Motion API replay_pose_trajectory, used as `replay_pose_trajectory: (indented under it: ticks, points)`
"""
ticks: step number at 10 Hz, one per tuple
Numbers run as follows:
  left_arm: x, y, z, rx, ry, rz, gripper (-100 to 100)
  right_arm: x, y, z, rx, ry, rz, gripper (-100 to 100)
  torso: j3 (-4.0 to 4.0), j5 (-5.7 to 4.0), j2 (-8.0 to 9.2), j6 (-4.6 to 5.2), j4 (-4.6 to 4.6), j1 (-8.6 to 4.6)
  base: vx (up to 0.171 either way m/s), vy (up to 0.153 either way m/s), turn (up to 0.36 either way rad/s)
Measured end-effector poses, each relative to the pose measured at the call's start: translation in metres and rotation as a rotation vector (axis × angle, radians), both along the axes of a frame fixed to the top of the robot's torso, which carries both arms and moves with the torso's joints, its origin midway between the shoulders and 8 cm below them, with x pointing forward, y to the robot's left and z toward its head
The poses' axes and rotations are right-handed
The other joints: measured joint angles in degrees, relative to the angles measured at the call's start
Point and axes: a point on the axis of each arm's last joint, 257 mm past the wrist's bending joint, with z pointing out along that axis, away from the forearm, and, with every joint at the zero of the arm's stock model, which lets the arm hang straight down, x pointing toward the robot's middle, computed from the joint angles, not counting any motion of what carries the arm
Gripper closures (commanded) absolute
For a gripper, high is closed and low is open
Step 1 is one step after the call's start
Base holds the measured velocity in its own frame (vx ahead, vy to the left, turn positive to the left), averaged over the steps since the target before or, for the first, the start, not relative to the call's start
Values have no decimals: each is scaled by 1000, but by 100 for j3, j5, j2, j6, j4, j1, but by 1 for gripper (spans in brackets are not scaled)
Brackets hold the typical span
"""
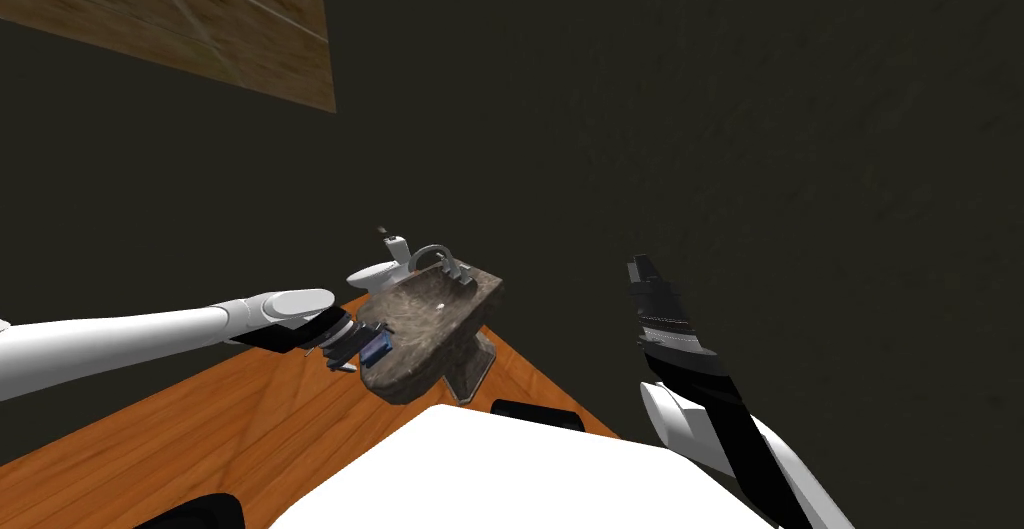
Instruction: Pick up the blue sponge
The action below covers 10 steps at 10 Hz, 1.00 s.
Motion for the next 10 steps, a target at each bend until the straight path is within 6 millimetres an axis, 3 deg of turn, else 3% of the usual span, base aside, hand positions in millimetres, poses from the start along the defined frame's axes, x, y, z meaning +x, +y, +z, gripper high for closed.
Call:
replay_pose_trajectory:
  ticks: [1, 2, 6, 7, 8, 10]
  points:
    - [-8, 2, -6, 1, -2, 14, -100, 0, 0, 0, 0, 0, 0, 0, 2, 0, 3, -2, 1, 0, -14, 9, -17]
    - [-9, 2, -6, 2, -4, 17, 100, 0, 0, 0, 0, 0, 0, 0, -1, -1, -3, -3, 0, -3, 0, 0, 0]
    - [-8, 2, -6, 2, -6, 16, 100, 0, 0, 0, 0, 0, 0, 0, -6, 0, -10, -7, -3, -5, 0, 0, 0]
    - [-8, 2, -6, 2, -6, 16, 0, 0, 0, 0, 0, 0, 0, 0, -6, 0, -10, -7, -3, -5, 0, 0, 0]
    - [-8, 2, -6, 2, -6, 16, 100, 0, 0, 0, 0, 0, 0, 0, -6, 1, -9, -7, -4, -4, 19, -9, 174]
    - [4, 0, 3, 4, -6, -11, 100, 0, 0, 0, 0, 0, 0, 0, -8, -3, -14, -16, -3, -12, 29, -18, 179]
